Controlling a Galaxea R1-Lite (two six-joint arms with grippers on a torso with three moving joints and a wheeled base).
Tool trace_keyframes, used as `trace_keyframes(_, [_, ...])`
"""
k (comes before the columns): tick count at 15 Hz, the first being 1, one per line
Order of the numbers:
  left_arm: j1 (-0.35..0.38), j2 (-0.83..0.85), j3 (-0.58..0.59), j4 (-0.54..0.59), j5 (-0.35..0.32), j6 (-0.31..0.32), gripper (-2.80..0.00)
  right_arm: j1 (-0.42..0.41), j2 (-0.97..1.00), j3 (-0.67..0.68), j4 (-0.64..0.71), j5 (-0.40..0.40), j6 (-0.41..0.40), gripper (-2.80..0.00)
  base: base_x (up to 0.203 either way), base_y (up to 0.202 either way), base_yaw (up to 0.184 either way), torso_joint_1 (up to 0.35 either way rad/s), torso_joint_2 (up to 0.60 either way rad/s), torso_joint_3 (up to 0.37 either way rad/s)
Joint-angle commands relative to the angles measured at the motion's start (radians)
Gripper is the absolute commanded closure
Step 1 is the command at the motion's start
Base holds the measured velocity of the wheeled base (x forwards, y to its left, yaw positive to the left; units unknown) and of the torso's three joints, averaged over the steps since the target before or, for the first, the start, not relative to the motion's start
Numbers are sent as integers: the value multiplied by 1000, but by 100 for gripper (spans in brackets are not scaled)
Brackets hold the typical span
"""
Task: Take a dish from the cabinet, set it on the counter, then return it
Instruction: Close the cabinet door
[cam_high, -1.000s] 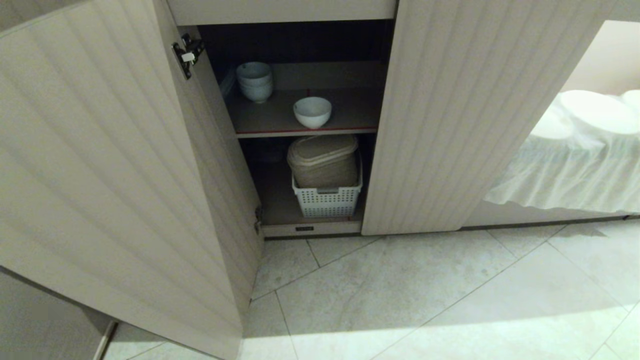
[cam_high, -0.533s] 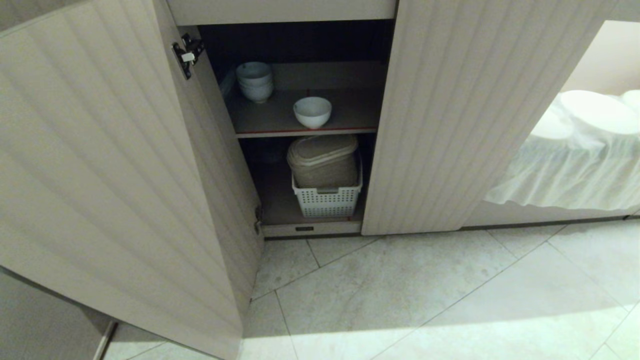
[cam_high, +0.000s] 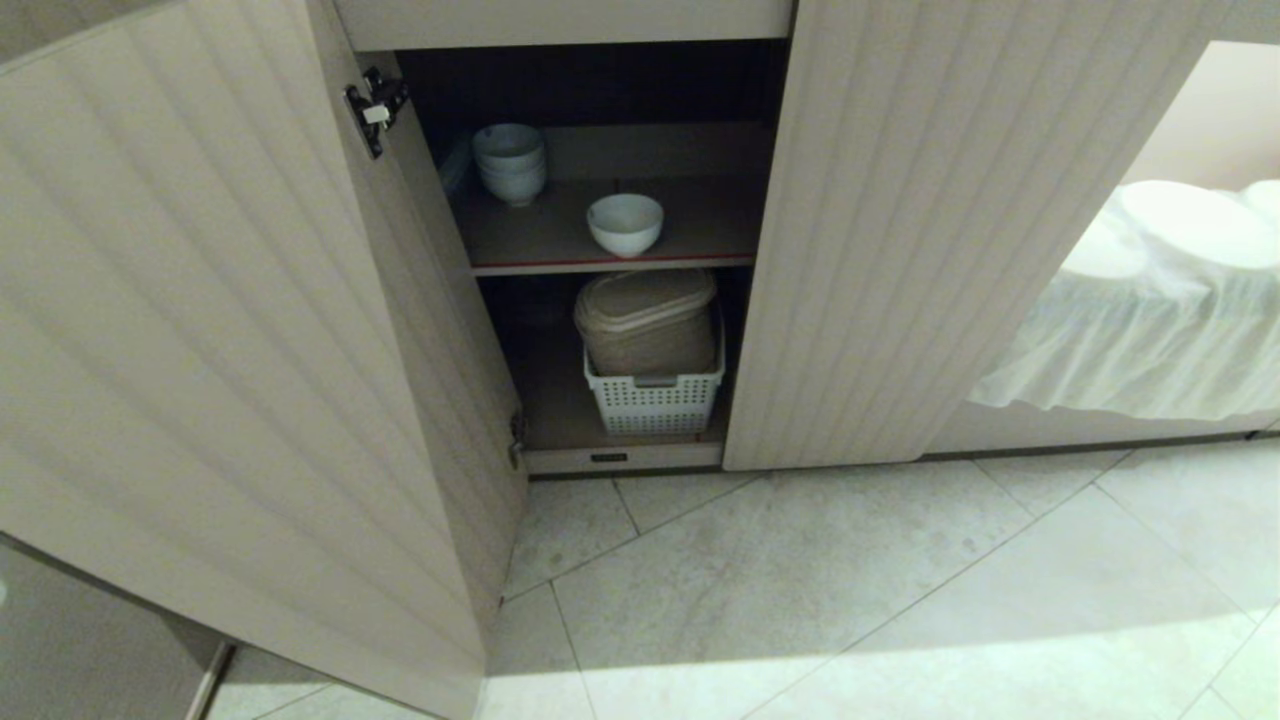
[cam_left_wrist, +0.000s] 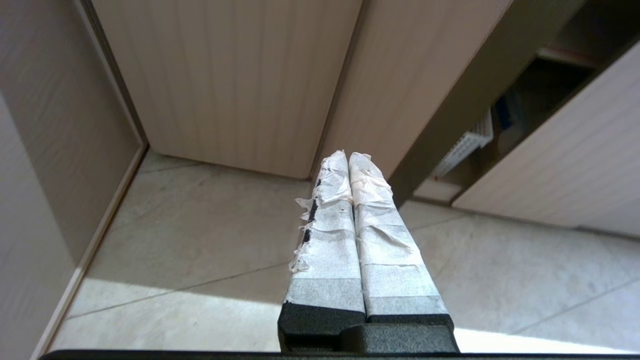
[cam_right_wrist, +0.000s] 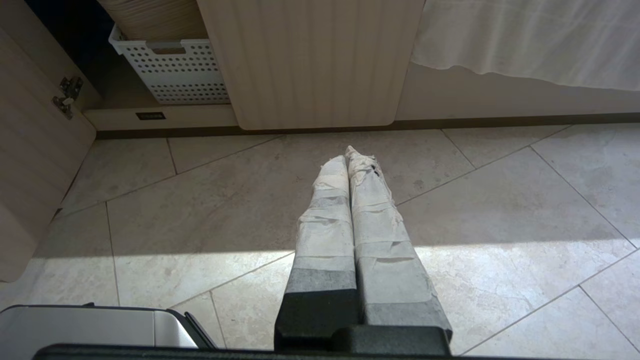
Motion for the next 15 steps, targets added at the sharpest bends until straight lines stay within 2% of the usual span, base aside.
trace_keyframes(1, [71,-25,4,6,-47,-2,0,1,0,0,0,0,0,0,0,0,0,0,0,0])
trace_keyframes(7, [418,-12,27,10,-257,-68,0,1,0,0,0,0,0,0,0,0,0,0,0,0])
trace_keyframes(9, [531,-2,28,4,-354,-71,0,0,0,0,0,0,0,0,0,0,0,0,0,0])
trace_keyframes(13, [733,106,26,-122,-532,-79,0,0,0,0,0,0,0,0,0,0,0,0,0,0])
trace_keyframes(15, [804,137,22,-175,-624,-92,0,0,0,0,0,0,0,0,0,0,0,0,0,0])
